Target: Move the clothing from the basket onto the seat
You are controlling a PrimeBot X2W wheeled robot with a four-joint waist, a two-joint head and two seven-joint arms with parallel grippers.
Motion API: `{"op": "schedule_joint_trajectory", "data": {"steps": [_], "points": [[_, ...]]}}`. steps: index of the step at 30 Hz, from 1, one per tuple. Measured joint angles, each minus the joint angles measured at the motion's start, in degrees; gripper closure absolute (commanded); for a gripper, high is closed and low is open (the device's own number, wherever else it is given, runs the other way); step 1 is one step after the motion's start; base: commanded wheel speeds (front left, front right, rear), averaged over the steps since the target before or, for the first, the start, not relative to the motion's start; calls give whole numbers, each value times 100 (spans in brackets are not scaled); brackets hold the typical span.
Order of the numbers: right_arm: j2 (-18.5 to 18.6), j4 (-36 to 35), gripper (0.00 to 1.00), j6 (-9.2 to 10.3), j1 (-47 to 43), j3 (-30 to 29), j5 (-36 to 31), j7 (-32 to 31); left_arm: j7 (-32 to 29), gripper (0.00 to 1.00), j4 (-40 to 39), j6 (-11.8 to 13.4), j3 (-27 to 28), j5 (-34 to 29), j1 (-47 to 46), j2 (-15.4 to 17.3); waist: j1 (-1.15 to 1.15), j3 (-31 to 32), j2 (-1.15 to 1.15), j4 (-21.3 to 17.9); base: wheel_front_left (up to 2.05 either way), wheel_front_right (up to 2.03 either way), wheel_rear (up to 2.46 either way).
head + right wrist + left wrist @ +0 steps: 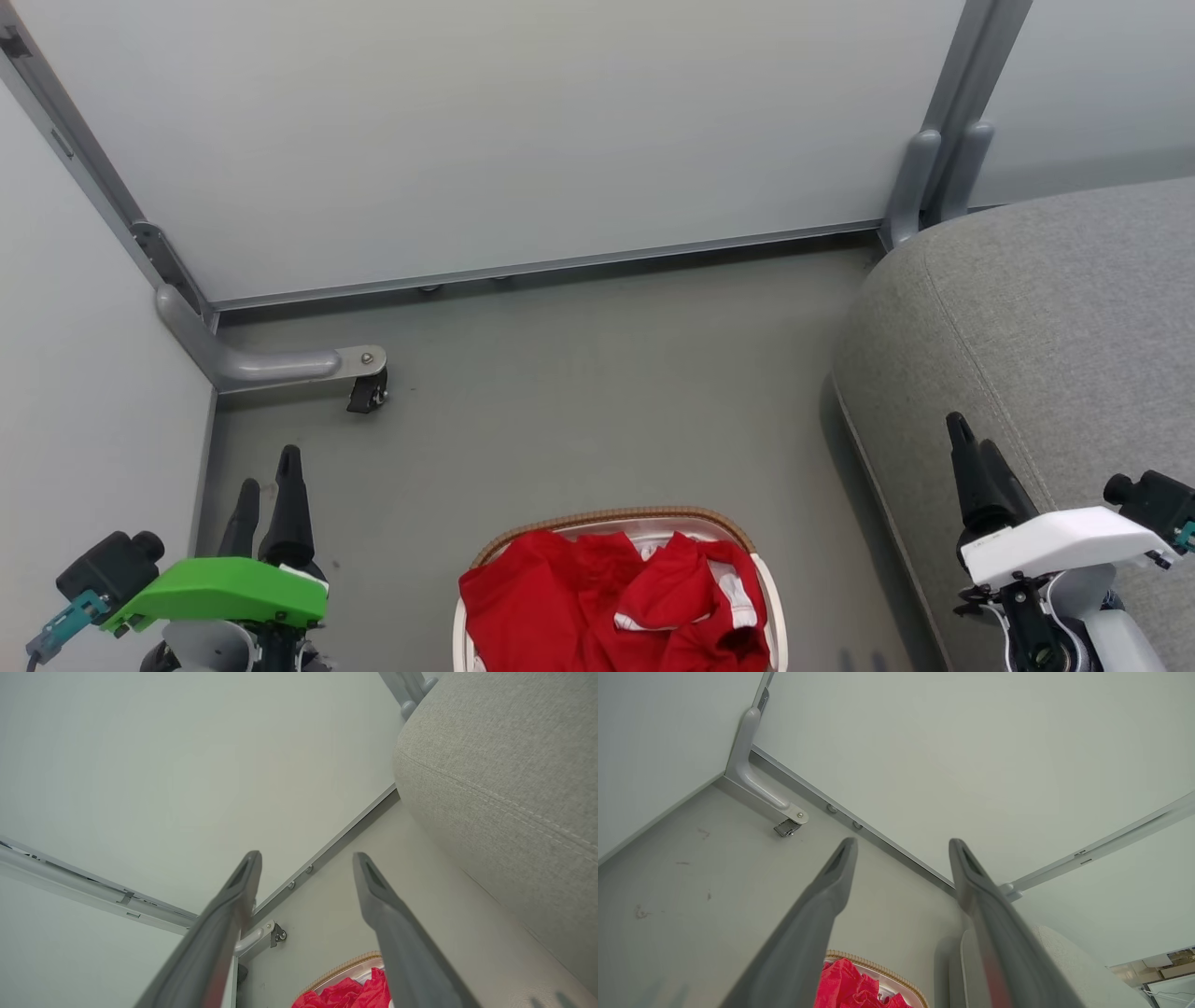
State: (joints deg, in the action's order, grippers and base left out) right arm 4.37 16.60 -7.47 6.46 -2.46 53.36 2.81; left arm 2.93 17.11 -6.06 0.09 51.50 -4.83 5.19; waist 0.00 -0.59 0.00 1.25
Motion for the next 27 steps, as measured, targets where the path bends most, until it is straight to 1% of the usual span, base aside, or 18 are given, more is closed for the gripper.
{"op": "schedule_joint_trajectory", "data": {"steps": [16,27], "points": [[7,53,0,0,49,181,-1283,290,288,0,82,141,-339,-1278,-85,126,0,-15,0,33,0,0,0],[5,77,0,0,58,302,-2069,481,471,0,167,231,-511,-1975,-86,143,0,-1,0,49,0,0,0]]}}
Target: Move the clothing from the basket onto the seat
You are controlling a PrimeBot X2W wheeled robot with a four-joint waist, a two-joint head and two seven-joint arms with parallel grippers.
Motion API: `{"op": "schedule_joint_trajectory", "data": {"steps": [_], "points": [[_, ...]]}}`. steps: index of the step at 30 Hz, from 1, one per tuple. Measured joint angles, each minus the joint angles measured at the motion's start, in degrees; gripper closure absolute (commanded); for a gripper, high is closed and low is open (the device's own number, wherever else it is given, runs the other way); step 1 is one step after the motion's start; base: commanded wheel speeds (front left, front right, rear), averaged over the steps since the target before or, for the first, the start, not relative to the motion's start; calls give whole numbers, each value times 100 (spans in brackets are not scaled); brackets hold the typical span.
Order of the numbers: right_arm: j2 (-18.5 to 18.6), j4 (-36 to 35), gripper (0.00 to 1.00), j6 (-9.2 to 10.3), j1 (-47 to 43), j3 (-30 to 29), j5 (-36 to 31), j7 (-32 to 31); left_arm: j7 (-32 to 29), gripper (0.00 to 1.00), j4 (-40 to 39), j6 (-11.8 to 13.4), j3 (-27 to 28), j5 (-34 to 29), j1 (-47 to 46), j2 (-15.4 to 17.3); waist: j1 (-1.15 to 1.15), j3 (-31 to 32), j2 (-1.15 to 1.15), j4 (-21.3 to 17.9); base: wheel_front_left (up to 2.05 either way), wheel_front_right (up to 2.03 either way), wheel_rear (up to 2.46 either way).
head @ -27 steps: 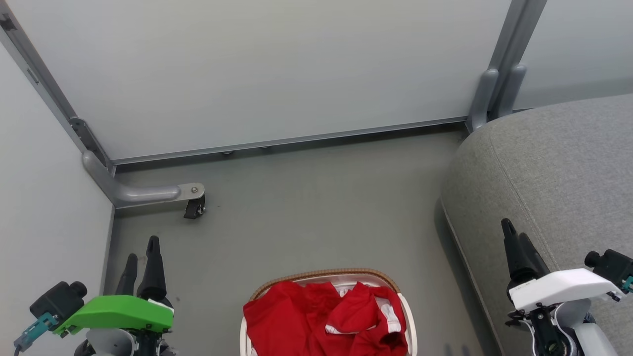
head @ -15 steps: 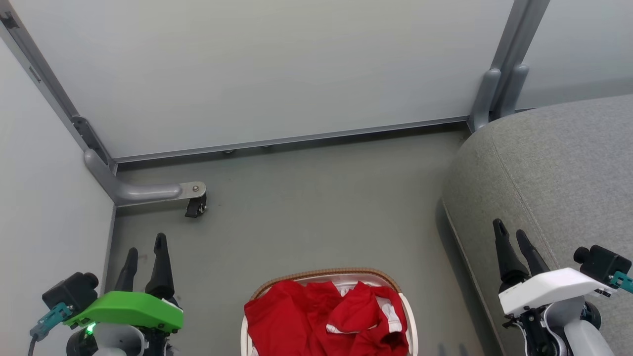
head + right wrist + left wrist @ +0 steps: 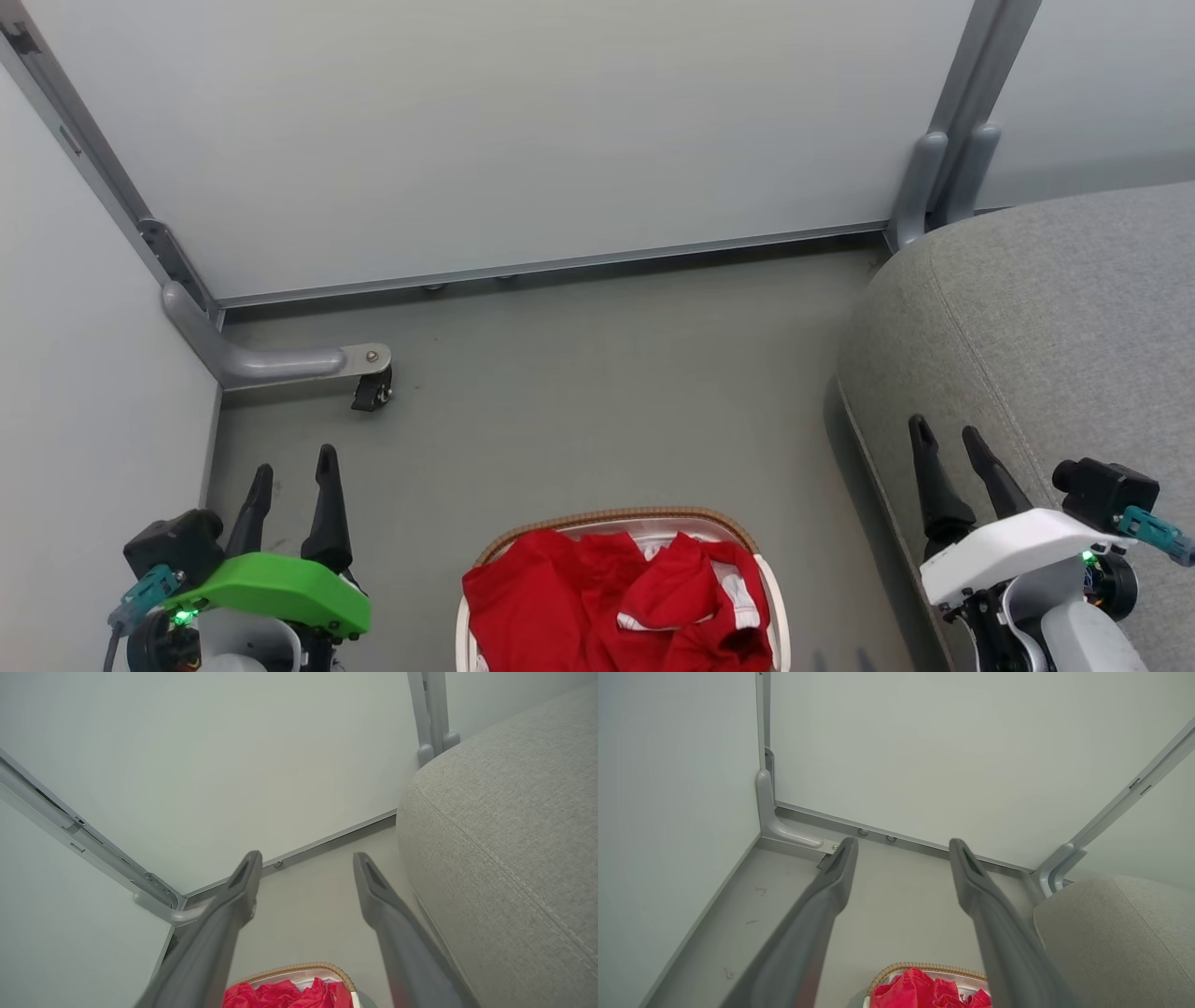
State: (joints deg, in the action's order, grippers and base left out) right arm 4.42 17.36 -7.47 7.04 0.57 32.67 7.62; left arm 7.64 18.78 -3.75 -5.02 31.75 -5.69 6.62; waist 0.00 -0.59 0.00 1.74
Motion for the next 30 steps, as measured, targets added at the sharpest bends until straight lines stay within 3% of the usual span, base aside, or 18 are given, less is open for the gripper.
{"op": "schedule_joint_trajectory", "data": {"steps": [30], "points": [[-94,279,0,-1,-27,16,-1768,403,411,0,42,27,96,-1512,169,-148,0,42,0,32,0,0,0]]}}
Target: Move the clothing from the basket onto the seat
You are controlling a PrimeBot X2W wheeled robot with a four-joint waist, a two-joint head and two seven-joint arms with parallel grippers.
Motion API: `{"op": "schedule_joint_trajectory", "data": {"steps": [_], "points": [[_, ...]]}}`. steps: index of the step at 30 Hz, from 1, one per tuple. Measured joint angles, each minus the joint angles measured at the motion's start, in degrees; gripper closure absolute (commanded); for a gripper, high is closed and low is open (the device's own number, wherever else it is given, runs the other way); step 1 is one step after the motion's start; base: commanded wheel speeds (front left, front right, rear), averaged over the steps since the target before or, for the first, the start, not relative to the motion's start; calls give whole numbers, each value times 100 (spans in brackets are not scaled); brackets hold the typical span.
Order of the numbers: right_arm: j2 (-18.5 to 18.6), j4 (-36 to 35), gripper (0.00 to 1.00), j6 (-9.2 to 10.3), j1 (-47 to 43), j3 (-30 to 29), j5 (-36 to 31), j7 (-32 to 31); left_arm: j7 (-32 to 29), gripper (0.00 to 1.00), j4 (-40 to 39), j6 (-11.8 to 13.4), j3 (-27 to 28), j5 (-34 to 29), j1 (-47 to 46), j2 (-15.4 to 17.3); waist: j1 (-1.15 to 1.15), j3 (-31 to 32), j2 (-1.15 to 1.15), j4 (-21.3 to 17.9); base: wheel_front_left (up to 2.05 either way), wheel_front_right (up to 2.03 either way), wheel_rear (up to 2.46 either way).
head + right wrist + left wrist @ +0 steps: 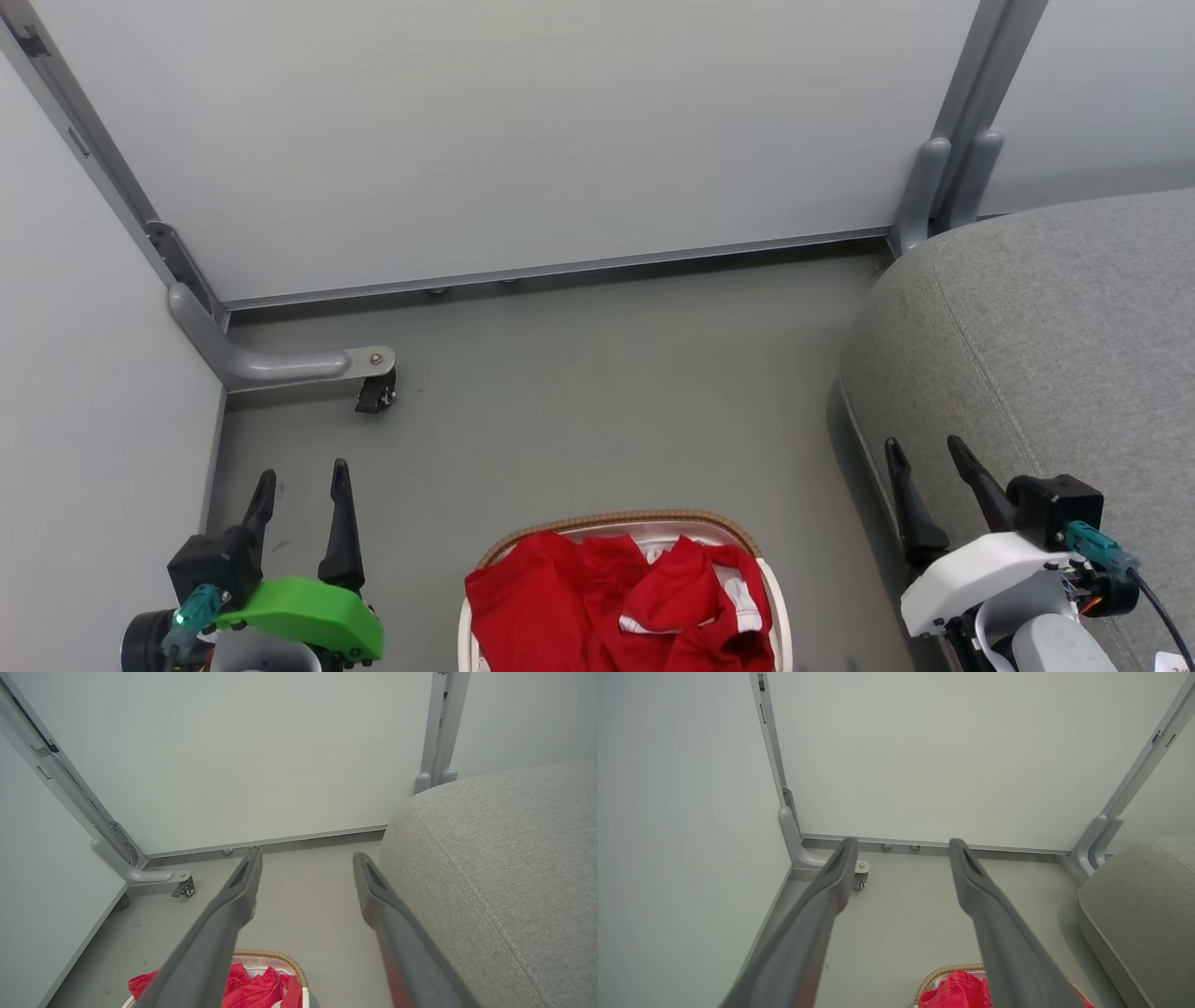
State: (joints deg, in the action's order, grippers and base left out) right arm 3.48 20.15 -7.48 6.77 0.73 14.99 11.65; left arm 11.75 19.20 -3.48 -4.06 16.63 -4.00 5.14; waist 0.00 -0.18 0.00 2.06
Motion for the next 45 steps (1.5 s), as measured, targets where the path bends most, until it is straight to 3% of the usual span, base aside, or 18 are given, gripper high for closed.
{"op": "schedule_joint_trajectory", "data": {"steps": [12,25,31,45], "points": [[-37,11,0,0,35,82,-533,135,133,0,140,-168,-33,-613,69,-69,0,-195,0,-94,0,0,0],[-64,-305,0,-2,766,404,-899,280,272,0,534,-359,-349,-1174,-775,27,0,-1216,0,-419,0,0,0],[-60,-466,0,-3,1202,723,-983,335,338,0,801,-381,-720,-1494,-1357,310,0,-1877,0,-638,0,0,0],[-58,-1147,0,-3,1766,1158,-636,335,339,0,1579,-385,-1285,-1423,-2190,964,0,-3312,0,-1183,0,0,0]]}}
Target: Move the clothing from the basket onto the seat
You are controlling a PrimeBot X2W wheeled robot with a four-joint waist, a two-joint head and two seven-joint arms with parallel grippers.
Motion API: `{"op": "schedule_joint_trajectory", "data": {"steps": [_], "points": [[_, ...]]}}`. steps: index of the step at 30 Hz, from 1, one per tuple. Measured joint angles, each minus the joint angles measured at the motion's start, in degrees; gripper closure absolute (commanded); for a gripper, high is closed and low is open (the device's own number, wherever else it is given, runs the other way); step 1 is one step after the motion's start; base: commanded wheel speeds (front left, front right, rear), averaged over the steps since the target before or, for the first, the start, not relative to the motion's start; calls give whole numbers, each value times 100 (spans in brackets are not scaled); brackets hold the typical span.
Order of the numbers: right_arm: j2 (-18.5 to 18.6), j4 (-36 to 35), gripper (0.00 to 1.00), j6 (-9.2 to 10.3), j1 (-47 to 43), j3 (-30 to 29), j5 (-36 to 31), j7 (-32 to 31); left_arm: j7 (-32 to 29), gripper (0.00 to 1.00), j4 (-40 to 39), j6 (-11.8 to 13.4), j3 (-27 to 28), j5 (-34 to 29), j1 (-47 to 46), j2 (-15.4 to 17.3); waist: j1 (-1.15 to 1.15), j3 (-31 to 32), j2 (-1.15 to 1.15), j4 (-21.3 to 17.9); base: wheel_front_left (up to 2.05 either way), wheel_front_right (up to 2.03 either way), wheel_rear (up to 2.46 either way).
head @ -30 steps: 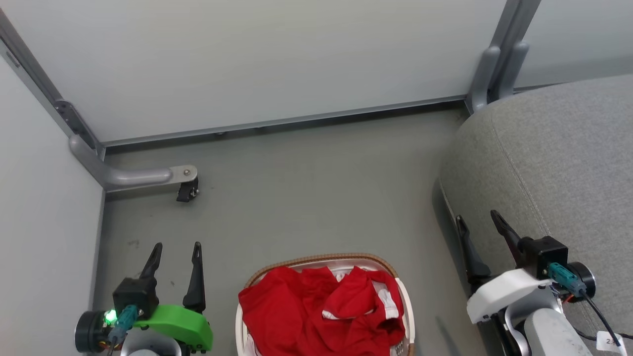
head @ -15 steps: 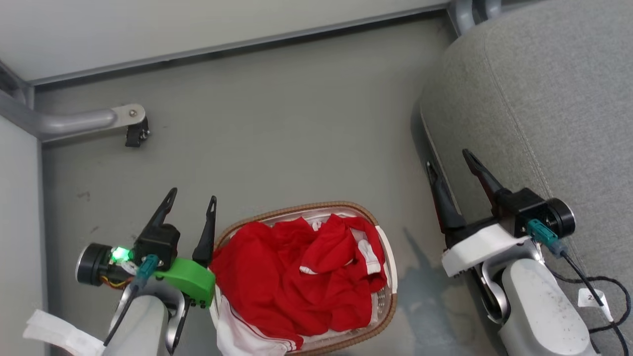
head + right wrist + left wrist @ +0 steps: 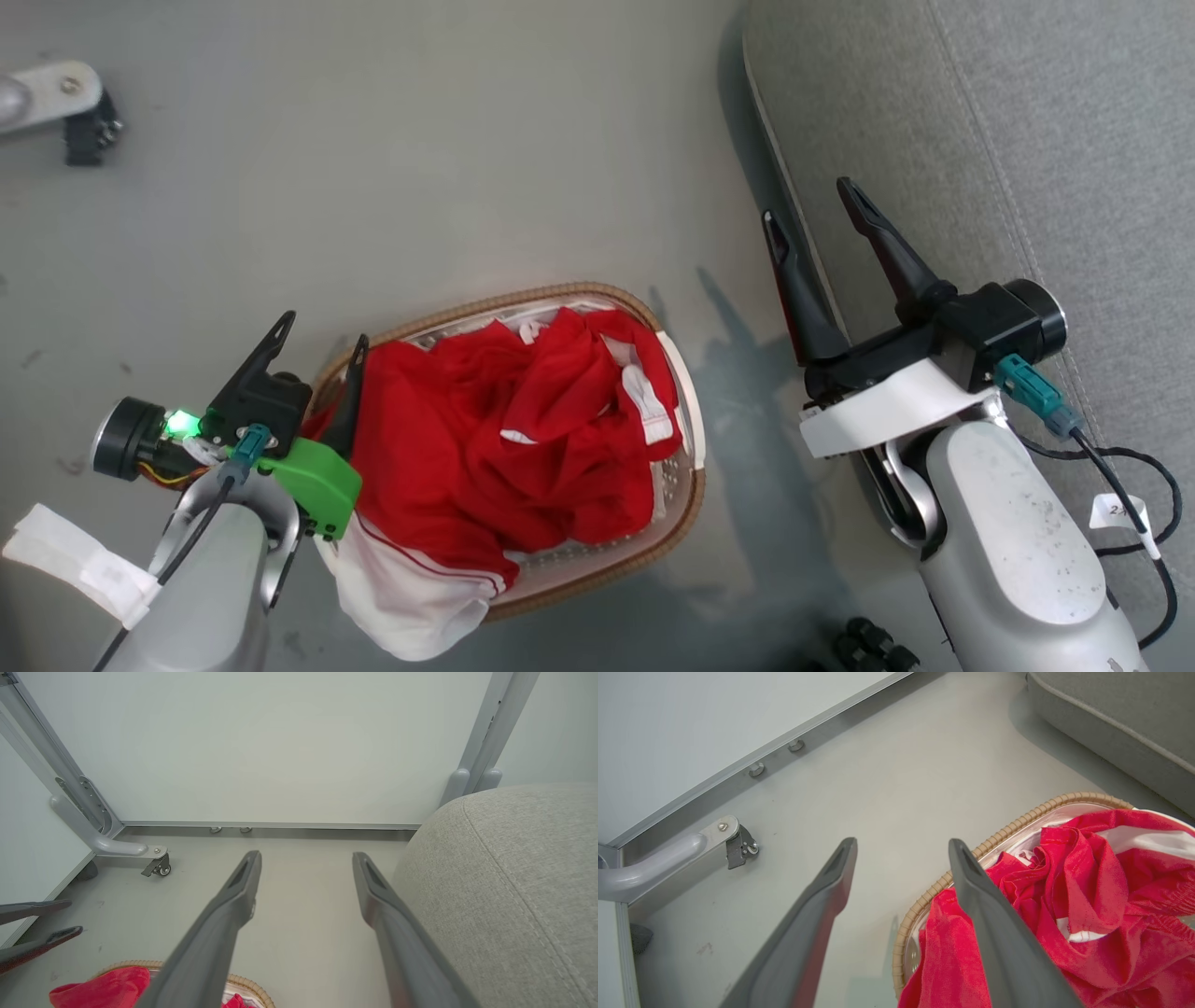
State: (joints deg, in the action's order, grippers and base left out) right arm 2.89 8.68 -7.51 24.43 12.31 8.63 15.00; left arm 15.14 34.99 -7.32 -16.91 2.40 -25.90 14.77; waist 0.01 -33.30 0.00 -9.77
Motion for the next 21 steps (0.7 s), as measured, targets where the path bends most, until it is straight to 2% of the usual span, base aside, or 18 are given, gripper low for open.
{"op": "schedule_joint_trajectory", "data": {"steps": [4,5,10,21], "points": [[0,-99,0,0,123,142,54,0,-1,0,635,-4,-301,-11,-186,192,0,-337,0,-139,0,0,0],[-4,-130,0,0,174,225,100,0,0,0,970,-5,-553,-11,-330,257,0,-499,0,-216,0,0,0],[-3,-138,0,0,196,325,127,0,0,0,1667,-7,-1029,-21,-694,334,1,-789,0,-378,0,0,0],[-4,-126,0,0,191,523,263,0,0,0,1927,-7,-1942,140,-984,237,0,-1105,0,-549,0,0,0]]}}
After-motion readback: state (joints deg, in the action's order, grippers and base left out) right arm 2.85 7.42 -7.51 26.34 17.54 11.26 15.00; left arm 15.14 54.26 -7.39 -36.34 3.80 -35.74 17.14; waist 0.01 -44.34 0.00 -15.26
